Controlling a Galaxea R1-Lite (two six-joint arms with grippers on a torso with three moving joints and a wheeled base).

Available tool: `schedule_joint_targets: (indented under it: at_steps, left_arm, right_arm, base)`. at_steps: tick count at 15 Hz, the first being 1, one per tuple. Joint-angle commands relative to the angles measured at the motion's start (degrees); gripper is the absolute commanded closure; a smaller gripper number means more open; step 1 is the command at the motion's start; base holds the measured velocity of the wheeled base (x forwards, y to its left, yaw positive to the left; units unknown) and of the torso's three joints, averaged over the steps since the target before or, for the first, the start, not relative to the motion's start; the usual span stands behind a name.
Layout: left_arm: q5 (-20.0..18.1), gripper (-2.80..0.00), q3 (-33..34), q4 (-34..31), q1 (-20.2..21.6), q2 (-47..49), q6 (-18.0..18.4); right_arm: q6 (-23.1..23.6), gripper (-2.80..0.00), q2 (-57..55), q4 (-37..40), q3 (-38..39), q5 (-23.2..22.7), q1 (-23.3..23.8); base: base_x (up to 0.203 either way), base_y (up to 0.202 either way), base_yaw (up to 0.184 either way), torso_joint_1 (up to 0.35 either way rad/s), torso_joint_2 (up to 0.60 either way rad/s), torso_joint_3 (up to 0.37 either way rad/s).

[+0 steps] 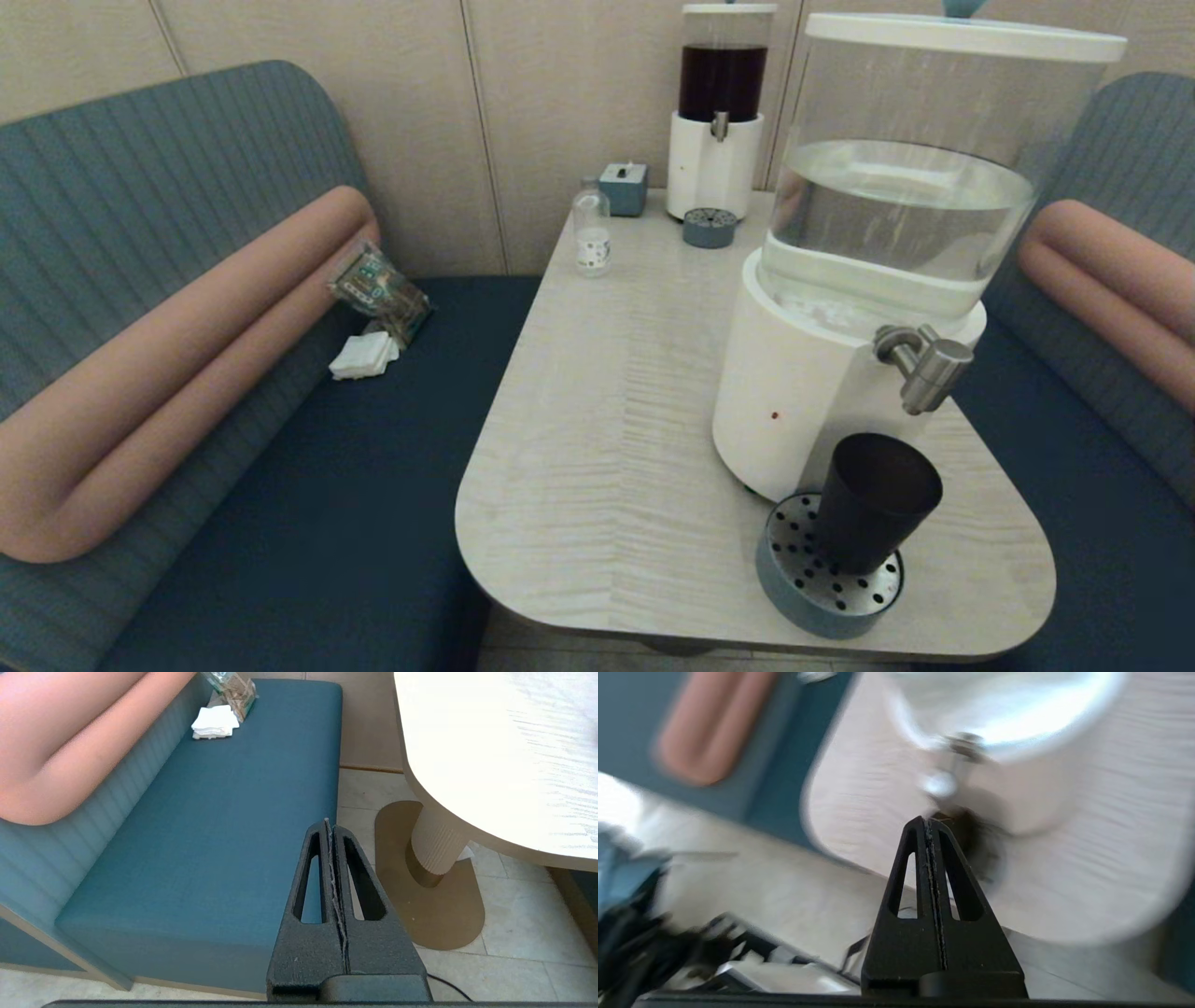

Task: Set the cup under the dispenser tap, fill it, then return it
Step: Turn on the faucet

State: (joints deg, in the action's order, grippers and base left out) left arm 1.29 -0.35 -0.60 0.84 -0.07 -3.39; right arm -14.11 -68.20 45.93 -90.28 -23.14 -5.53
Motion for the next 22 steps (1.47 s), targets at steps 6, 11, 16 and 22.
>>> schedule_joint_targets:
  at_steps: [6, 11, 16, 22]
  left_arm:
    - [0.0, 0.0, 0.0, 0.0, 0.0, 0.2, 0.0]
    - [0.1, 0.0, 0.0, 0.0, 0.0, 0.2, -0.4]
    - [0.1, 0.0, 0.0, 0.0, 0.0, 0.2, -0.4]
    - [0.1, 0.0, 0.0, 0.0, 0.0, 0.2, -0.4]
  right_arm:
    - [-0.1, 0.0, -17.5, -10.5, -0.8, -1.2, -1.6]
    - [0.2, 0.0, -18.3, -12.9, 1.4, -1.0, -0.9]
    - [0.3, 0.0, -17.8, -12.7, 2.6, -0.9, -2.0]
    - [0.3, 0.0, -17.6, -13.0, 5.0, 2.9, -6.0]
  base:
    - [0.0, 0.0, 0.0, 0.0, 0.0, 0.0]
    - [0.0, 0.0, 0.0, 0.0, 0.0, 0.0]
    - [0.0, 0.0, 0.0, 0.0, 0.0, 0.0]
    - [0.0, 0.0, 0.0, 0.0, 0.0, 0.0]
